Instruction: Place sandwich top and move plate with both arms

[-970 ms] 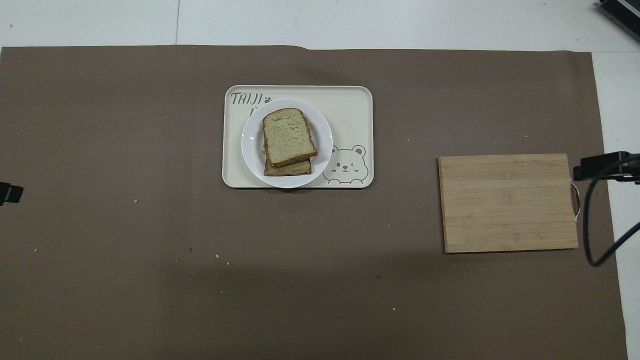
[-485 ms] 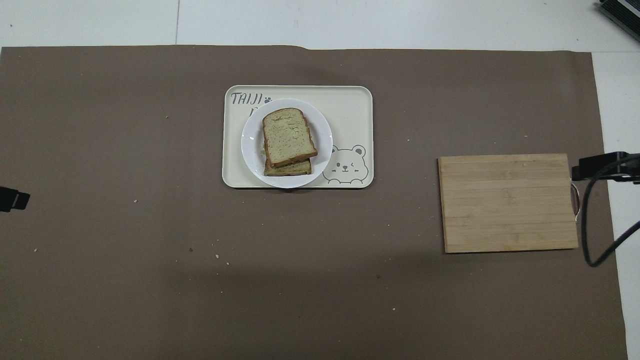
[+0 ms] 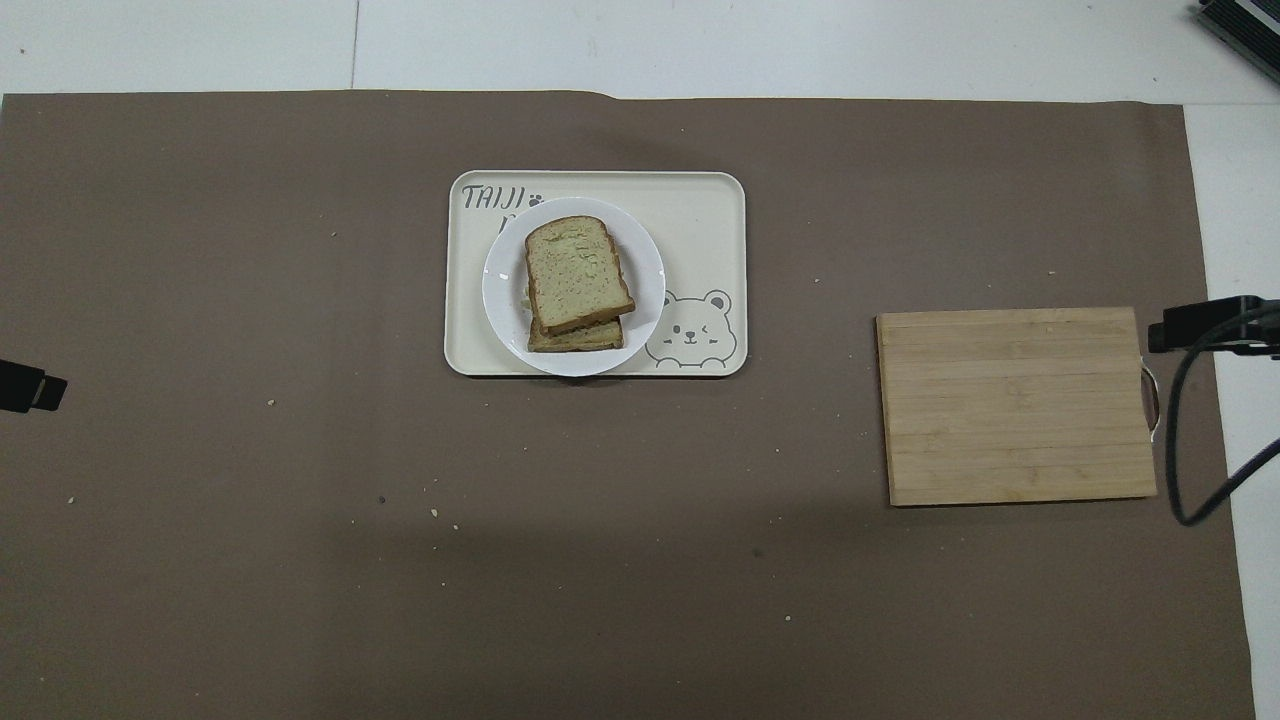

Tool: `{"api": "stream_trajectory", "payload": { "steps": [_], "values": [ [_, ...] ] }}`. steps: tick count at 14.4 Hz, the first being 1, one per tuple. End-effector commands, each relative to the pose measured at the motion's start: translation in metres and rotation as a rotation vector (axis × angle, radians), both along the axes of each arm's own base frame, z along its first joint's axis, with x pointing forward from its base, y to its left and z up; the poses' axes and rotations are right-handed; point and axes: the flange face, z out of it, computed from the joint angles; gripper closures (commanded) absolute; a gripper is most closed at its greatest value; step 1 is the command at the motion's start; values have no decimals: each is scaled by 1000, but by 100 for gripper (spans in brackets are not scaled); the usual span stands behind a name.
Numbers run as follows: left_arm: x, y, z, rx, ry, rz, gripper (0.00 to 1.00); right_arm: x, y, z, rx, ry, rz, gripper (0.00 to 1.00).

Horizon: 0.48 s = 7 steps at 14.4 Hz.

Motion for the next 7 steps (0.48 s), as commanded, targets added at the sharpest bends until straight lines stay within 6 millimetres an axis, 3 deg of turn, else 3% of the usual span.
{"api": "stream_trajectory", "payload": {
  "steps": [1,7],
  "values": [
    [6,1,2,-5,22,11,0,-1,-2,1,8,-26,23,0],
    [8,-6,-2,6,37,-4,0,-2,0,-1,18,-9,26,0]
  ]
}}
